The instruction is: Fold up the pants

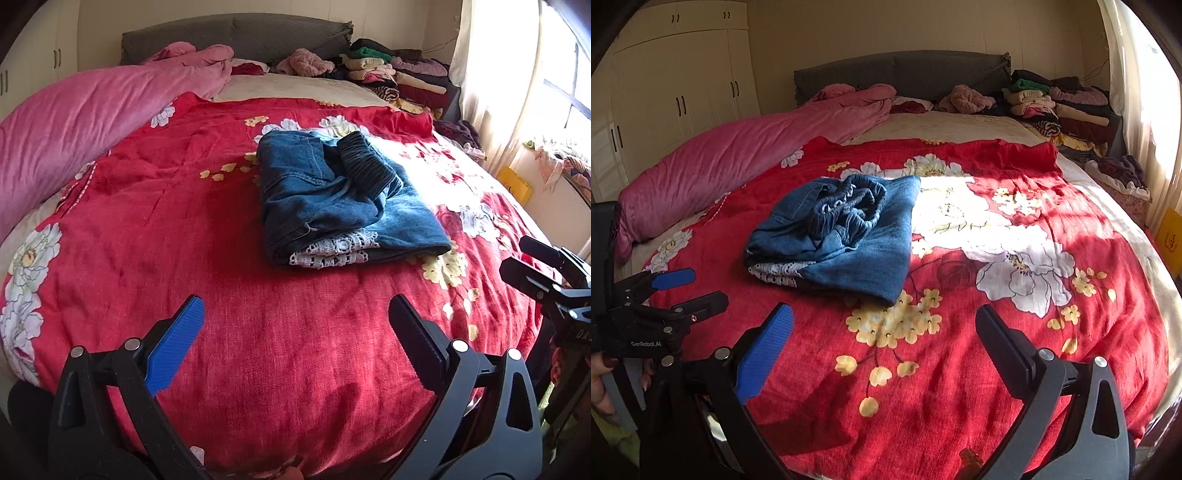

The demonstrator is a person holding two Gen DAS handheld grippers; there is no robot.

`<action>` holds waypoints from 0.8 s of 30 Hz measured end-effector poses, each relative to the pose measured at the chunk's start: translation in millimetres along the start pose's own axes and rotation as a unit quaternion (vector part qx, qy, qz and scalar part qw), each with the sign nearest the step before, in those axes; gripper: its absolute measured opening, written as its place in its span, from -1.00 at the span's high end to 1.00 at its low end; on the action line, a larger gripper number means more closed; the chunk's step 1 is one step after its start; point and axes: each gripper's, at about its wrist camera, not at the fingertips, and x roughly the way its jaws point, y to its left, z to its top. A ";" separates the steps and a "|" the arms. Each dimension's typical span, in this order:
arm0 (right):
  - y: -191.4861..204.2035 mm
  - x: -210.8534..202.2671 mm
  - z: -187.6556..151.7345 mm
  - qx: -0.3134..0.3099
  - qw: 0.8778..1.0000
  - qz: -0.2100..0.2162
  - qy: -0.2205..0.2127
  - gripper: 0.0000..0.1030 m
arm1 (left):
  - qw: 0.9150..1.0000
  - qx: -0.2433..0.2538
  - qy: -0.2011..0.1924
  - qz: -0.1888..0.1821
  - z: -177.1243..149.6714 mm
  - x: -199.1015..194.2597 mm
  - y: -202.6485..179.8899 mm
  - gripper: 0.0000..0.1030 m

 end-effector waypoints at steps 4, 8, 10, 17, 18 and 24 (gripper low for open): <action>-2.8 8.8 -4.0 0.007 1.000 0.000 0.009 -0.91 | 1.000 -0.004 0.011 0.004 -1.8 6.9 3.4 -0.82; -3.6 8.9 -4.0 0.007 1.000 0.001 0.008 -0.91 | 1.000 -0.006 0.014 0.002 -2.8 8.6 4.0 -0.82; -4.3 8.6 -3.8 0.009 1.000 0.001 0.008 -0.91 | 1.000 -0.005 0.013 0.003 -2.6 8.6 3.9 -0.82; -3.9 5.7 -2.4 0.008 1.000 0.001 0.006 -0.91 | 1.000 -0.010 0.010 0.004 -2.0 6.7 6.1 -0.82; -3.5 5.7 -2.4 0.008 1.000 0.001 0.006 -0.91 | 1.000 -0.010 0.010 0.004 -1.5 5.7 5.9 -0.82; -3.9 4.9 -1.7 0.010 1.000 -0.001 0.007 -0.91 | 1.000 -0.009 0.010 0.006 -1.5 5.2 6.5 -0.82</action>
